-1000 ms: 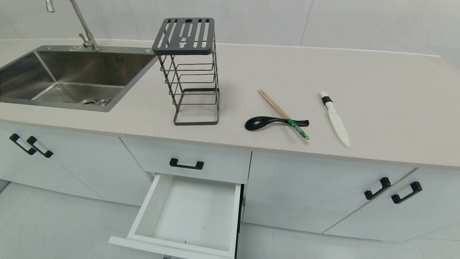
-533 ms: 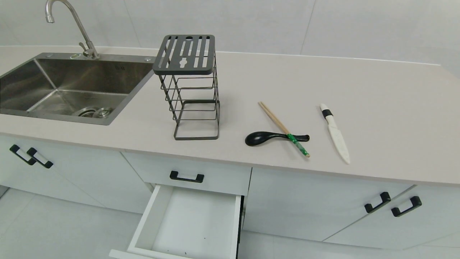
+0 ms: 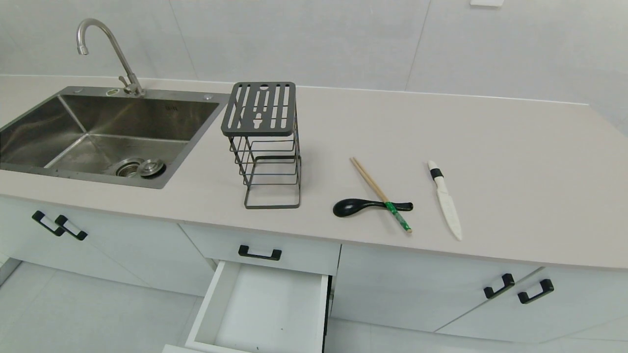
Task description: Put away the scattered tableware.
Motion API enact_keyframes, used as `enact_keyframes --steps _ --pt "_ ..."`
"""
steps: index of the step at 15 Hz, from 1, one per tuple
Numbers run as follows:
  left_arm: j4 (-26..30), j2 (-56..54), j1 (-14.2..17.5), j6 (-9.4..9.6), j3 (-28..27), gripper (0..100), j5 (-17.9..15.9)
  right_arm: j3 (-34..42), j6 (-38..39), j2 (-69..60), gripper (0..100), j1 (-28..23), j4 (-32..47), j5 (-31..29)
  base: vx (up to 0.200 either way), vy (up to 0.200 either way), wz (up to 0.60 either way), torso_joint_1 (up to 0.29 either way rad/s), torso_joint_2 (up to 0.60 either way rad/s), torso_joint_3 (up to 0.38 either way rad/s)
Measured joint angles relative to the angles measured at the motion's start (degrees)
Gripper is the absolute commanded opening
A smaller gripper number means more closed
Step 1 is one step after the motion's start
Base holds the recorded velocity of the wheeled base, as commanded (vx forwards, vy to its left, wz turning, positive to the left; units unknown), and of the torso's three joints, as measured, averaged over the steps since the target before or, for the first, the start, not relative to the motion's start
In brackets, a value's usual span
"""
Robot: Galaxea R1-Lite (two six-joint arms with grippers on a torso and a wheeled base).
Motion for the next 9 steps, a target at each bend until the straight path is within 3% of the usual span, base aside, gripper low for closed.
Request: enact_keyframes --steps 9 --pt "0.02 0.00 0.00 0.00 0.00 100 -0.02 0.00 0.02 0.00 0 0.00 0.02 0.00 0.000 0.000 0.00 0.000 0.00 0.000"
